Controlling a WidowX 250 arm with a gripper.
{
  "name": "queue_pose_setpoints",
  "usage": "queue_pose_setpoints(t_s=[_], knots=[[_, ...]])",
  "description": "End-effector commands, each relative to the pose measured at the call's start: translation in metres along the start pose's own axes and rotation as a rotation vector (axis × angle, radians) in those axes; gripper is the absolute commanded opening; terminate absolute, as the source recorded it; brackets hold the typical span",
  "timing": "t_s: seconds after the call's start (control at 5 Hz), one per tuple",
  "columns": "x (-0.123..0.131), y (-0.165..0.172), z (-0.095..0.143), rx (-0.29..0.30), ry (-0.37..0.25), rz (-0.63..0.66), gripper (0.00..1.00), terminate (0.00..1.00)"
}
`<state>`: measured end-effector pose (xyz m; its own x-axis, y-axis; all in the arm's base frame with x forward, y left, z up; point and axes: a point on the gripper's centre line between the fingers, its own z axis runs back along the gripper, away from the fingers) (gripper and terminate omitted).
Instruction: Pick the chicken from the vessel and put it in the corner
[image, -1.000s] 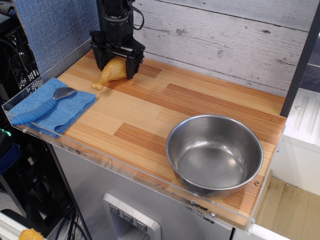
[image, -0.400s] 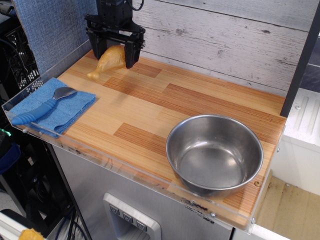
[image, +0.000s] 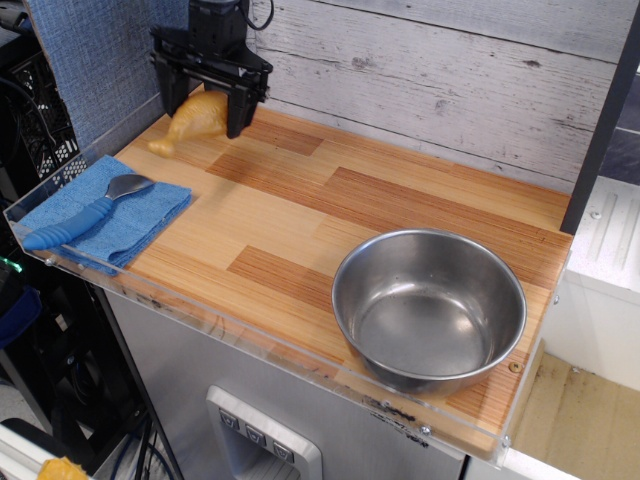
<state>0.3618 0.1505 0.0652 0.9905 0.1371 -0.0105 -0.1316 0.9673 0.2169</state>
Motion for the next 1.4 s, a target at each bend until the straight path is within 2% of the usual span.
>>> queue_pose_setpoints(t_s=[0.0,0.2,0.4,0.6,0.8,1.0,1.2], knots=[[0.0,0.001,0.002,-0.066,0.005,0.012,1.0,0.0],[0.0,0.0,-0.005,-0.108,0.0,0.008,1.0,0.0],[-0.002,-0.004,-0.011,-0.104,0.01,0.003,1.0,0.0],[-0.004,-0.007,0.002,-0.091,-0.038,-0.013,1.0,0.0],[-0.007,-0.01,0.013,-0.091,-0.109,-0.044,0.0,0.0],[-0.008,-0.011,0.02,-0.085,-0.135,-0.044,1.0,0.0],[-0.008,-0.013,0.027,-0.057,-0.195,-0.066,1.0,1.0]])
